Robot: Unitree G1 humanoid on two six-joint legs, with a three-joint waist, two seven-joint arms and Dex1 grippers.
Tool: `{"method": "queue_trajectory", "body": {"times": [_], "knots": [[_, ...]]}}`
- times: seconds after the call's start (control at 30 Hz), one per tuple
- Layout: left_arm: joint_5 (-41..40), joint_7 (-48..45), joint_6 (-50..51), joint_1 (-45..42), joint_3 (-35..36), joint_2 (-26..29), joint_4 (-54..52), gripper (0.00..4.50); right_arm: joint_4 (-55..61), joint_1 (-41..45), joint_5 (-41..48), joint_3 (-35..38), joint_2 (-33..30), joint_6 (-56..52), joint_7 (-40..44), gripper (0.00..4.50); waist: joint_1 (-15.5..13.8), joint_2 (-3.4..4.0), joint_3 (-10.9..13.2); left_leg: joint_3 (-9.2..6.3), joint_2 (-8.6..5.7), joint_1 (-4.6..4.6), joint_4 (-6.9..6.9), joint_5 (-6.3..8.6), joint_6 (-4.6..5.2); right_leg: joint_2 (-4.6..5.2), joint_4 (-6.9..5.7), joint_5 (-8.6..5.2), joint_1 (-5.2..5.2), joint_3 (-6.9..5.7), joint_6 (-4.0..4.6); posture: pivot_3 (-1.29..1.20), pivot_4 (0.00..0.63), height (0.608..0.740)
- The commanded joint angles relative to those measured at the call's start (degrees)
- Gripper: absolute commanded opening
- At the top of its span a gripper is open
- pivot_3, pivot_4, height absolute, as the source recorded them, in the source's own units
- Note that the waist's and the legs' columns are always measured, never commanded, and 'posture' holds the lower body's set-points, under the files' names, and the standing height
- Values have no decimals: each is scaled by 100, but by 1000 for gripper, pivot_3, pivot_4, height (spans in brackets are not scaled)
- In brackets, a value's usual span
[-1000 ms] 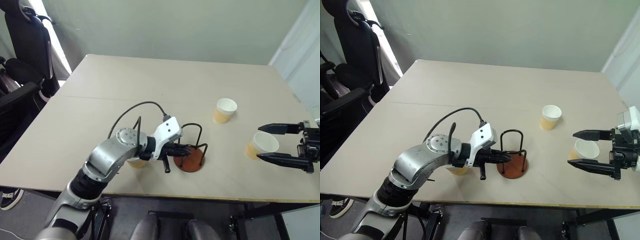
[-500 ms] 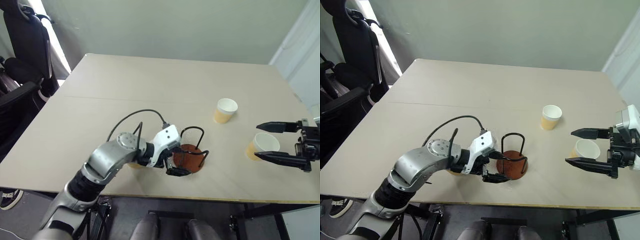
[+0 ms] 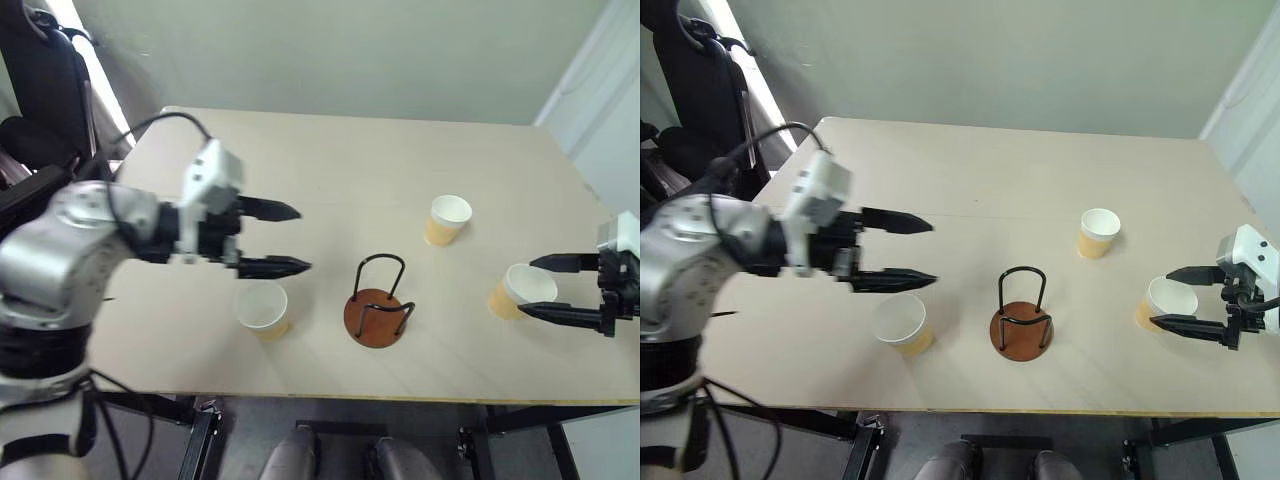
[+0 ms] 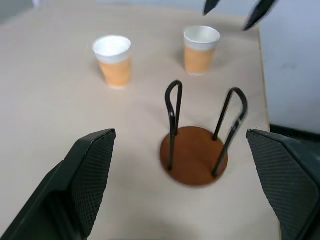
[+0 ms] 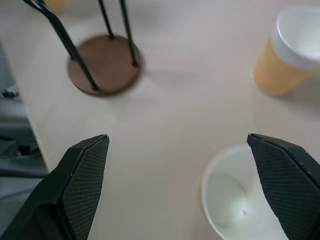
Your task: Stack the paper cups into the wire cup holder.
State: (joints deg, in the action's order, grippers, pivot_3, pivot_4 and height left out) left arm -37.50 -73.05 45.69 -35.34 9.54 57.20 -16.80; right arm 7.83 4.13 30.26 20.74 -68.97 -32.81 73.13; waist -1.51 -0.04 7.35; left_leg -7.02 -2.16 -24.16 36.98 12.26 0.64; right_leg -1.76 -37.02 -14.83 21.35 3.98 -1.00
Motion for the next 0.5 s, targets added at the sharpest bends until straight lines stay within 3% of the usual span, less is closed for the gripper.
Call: {"method": "queue_trajectory", "body": {"times": [0.03,0.3,0.4,0.5], "knots": [[-283,-512,-437,350,528,220,-116,4491,-194,238,-258,-224,-135,272,66,4500,-3,1,0,0,0,-5,1,1,-1,0,1,0,3,1,0,0,150,740],[-753,-187,-355,885,1140,279,-377,4491,-591,806,-979,-1390,-31,540,112,4500,-8,2,1,-2,3,-22,8,23,44,0,-2,4,15,-3,7,0,150,740],[-815,-95,-344,990,1203,359,-408,4500,-756,914,-1139,-1591,-29,643,149,3901,-2,4,2,-1,3,-21,8,21,42,0,-3,7,16,-3,12,0,150,740],[-890,-31,-338,1039,1233,415,-431,4500,-868,1009,-1295,-1750,26,739,147,2837,3,4,2,0,7,-17,8,19,38,0,-4,11,17,-4,19,0,150,740]]}}
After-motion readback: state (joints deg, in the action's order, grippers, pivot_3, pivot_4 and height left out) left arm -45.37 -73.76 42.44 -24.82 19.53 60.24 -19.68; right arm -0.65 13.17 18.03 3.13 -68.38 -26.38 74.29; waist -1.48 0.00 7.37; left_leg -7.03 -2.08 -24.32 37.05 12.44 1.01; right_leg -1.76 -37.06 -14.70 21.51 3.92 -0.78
